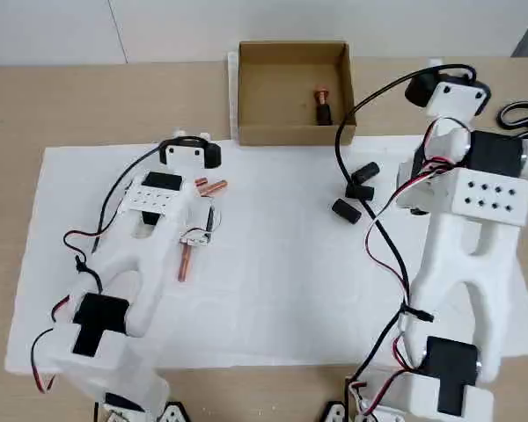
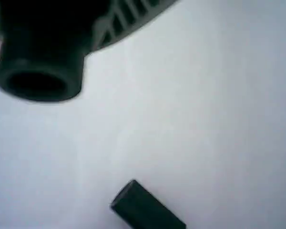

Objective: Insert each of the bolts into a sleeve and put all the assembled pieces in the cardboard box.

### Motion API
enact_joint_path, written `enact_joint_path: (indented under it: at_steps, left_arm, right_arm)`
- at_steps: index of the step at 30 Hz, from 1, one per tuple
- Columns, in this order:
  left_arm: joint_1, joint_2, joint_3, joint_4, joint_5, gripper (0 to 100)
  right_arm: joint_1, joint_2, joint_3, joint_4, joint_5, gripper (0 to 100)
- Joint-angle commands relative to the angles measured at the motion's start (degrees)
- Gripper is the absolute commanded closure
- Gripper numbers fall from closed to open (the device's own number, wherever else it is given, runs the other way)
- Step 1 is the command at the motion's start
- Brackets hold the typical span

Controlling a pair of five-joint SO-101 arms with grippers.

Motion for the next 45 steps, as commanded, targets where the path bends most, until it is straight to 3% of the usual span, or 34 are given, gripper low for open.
enact_joint_path:
  at_steps: [1, 10, 27, 32, 35, 45]
  left_arm:
    - [-0.3, 2.8, -0.4, -1.8, -1.4, 99]
    - [0.2, -3.3, 0.2, -1.2, -1.4, 91]
    - [0.3, -4.1, 2.4, -5.5, -1.4, 91]
    - [0.7, -4.4, 2.3, -5.4, -1.4, 100]
    - [2.4, -4.7, 2.1, -5.0, -1.4, 99]
    - [4.1, -9.9, -4.2, 4.0, -3.3, 99]
  right_arm:
    - [-0.3, -2.6, -0.2, 0.0, -0.5, 99.5]
    - [-0.3, -2.6, -0.2, 0.0, -0.5, 99.5]
    - [-0.3, -2.6, 1.3, 0.0, -0.5, 99.5]
    - [-0.3, -2.6, 1.3, 0.0, -0.5, 99.5]
    - [-0.3, -2.6, 1.3, 0.0, -0.5, 99.5]
    - [-1.0, -4.0, 1.0, 0.0, -0.1, 99.5]
